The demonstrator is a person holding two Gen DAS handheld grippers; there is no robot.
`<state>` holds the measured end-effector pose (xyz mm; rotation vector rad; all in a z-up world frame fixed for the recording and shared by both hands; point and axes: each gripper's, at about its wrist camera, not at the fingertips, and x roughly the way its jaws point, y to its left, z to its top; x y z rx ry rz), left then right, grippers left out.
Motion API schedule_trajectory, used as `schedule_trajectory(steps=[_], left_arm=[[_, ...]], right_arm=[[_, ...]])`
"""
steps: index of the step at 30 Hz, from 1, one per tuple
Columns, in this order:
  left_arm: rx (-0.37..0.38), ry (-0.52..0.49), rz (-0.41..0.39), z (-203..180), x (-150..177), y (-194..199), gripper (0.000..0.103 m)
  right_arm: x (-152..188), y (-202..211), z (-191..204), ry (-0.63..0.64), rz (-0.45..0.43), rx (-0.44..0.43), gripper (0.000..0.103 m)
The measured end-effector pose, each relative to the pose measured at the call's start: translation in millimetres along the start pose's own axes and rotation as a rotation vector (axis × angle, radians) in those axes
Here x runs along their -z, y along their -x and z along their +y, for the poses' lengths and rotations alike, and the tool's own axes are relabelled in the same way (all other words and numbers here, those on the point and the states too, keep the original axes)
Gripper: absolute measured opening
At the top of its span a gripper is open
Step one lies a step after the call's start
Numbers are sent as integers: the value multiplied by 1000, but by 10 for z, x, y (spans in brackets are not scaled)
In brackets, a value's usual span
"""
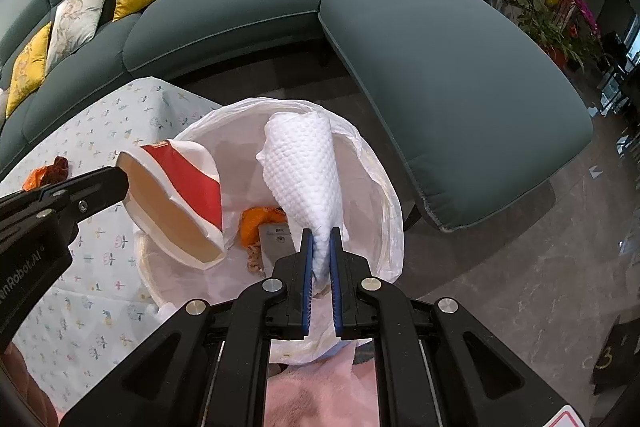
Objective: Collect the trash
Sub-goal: 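Carry the cup and towel over the white bin and open both tools, then move both tools back to the remaining pile on the table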
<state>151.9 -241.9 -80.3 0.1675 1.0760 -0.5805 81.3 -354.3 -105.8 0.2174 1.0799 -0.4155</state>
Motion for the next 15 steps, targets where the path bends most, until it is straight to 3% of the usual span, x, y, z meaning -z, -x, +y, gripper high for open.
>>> schedule_trajectory(steps=[7, 9, 11, 15], left_arm=[[8, 14, -1, 14, -23, -33, 5], [-20, 24, -5, 36, -29, -22, 26], [-38, 35, -24, 77, -29, 20, 37], [-67, 37, -34, 163, -19, 91, 37]], right_arm=[[-33, -38, 36, 7, 0, 16, 9], [-36, -29, 40, 6, -6, 31, 14], [-42, -14, 51, 8, -7, 37, 14], [-39, 21, 82, 26, -16, 62, 19]])
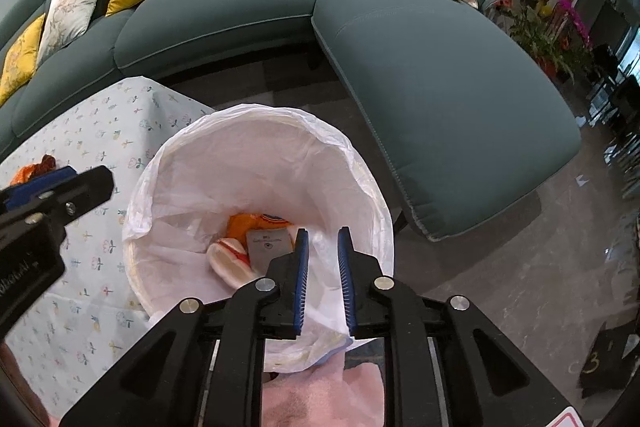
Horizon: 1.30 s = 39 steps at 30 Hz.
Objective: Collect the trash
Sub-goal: 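Move both tools back to the remaining pile on the table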
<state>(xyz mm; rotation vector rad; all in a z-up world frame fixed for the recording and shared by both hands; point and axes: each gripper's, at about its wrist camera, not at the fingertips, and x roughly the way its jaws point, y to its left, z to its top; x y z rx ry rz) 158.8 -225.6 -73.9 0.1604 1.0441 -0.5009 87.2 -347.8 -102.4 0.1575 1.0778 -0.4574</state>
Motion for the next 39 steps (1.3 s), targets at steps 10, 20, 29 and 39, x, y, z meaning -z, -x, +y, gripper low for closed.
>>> schedule_trajectory(steps=[10, 20, 29, 39], left_arm=[[-58, 57, -24, 438, 115, 223, 44], [-169, 152, -37, 1196, 389, 465, 60], [-270, 288, -19, 2022, 717, 586, 69], [-350, 401, 12, 2746, 1040, 542, 88]], right_arm=[[2, 234, 269, 21, -38, -7, 39], [36, 424, 902, 105, -58, -54, 47], [144, 515, 1639, 209, -53, -109, 48], [224, 487, 2290, 277, -22, -165, 49]])
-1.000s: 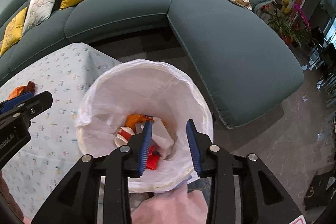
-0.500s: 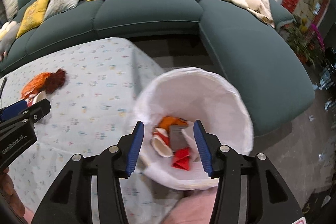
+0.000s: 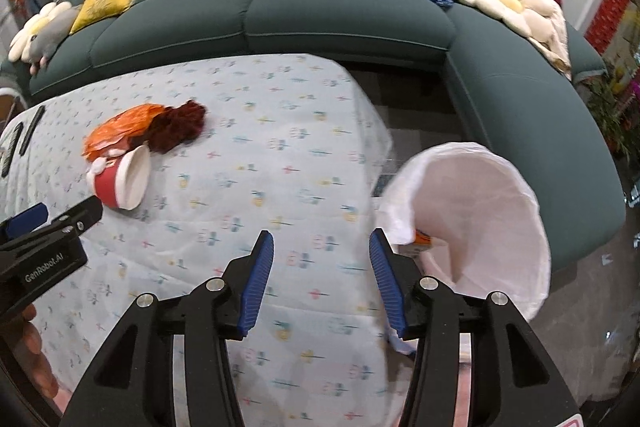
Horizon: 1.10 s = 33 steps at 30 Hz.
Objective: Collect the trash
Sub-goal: 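Move both tools back to the remaining pile on the table, then grasp the large red-white paper cup with the left tool and lift it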
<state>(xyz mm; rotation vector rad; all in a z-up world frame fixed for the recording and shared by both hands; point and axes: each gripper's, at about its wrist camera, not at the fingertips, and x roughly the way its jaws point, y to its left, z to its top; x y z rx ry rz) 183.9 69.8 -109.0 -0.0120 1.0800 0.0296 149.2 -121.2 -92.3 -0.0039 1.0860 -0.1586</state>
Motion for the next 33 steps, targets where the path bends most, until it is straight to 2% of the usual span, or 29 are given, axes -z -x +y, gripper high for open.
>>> schedule_trajectory(steps=[7, 17, 22, 25, 26, 27, 33], left_arm=[[10, 20, 33, 205, -82, -304, 89], [52, -24, 90, 188, -276, -822, 90], [59, 12, 130, 286, -344, -1044, 90], [92, 43, 143, 343, -376, -1100, 89], [105, 47, 143, 358, -384, -1108, 84], [115, 46, 145, 364, -387, -1112, 84], [117, 22, 116, 381, -338, -1011, 84]], right_arm=[[-88, -229, 271, 27, 38, -9, 49], [-333, -594, 545, 34, 88, -16, 49], [-424, -701, 691, 49, 98, -20, 49], [-458, -759, 778, 61, 105, -21, 49], [-463, -776, 813, 66, 107, -20, 49], [-469, -786, 829, 68, 109, -21, 49], [-467, -779, 925, 79, 109, -26, 49]])
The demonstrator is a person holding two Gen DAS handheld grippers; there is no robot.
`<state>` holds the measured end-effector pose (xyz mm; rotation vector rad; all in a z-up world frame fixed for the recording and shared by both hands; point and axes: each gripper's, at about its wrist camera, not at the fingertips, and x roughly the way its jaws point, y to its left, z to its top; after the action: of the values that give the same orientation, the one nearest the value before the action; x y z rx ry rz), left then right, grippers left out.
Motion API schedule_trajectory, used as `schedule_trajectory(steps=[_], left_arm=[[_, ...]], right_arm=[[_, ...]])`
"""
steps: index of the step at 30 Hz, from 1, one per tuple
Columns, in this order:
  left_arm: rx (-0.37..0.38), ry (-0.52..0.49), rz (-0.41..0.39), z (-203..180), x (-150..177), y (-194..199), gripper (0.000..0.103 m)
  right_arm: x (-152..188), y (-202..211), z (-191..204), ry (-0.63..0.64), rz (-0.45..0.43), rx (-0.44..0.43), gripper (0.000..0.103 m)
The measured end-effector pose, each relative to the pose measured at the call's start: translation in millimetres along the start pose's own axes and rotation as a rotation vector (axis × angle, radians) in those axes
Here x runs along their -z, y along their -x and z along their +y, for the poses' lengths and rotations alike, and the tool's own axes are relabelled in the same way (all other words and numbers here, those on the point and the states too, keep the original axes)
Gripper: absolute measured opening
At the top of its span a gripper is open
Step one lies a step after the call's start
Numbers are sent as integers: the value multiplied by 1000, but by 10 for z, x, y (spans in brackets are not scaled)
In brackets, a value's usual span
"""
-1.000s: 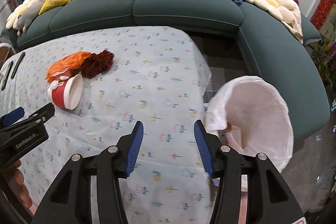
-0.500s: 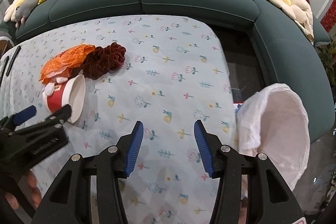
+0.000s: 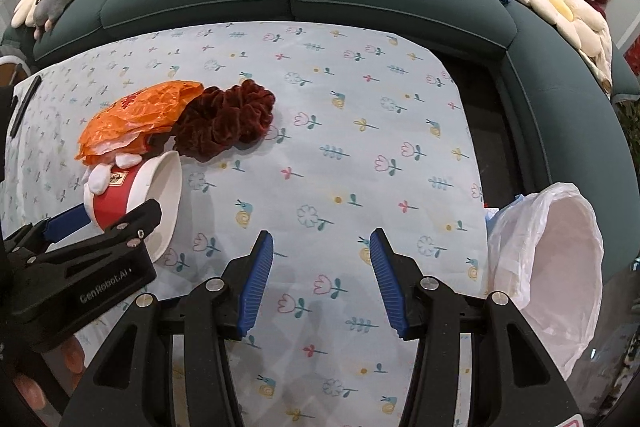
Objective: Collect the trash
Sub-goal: 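Grasp the large red-white paper cup with the left tool and lift it, then lower the right tool onto the white glove under the orange bag while the left tool holds the cup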
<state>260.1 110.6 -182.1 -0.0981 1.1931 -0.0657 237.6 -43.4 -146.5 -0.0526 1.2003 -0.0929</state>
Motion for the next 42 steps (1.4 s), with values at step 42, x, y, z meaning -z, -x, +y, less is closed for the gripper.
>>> schedule_trajectory(steps=[42], left_arm=[[-108, 217, -114, 1490, 280, 776, 84]], right_arm=[[-237, -533, 1724, 147, 94, -200, 10]])
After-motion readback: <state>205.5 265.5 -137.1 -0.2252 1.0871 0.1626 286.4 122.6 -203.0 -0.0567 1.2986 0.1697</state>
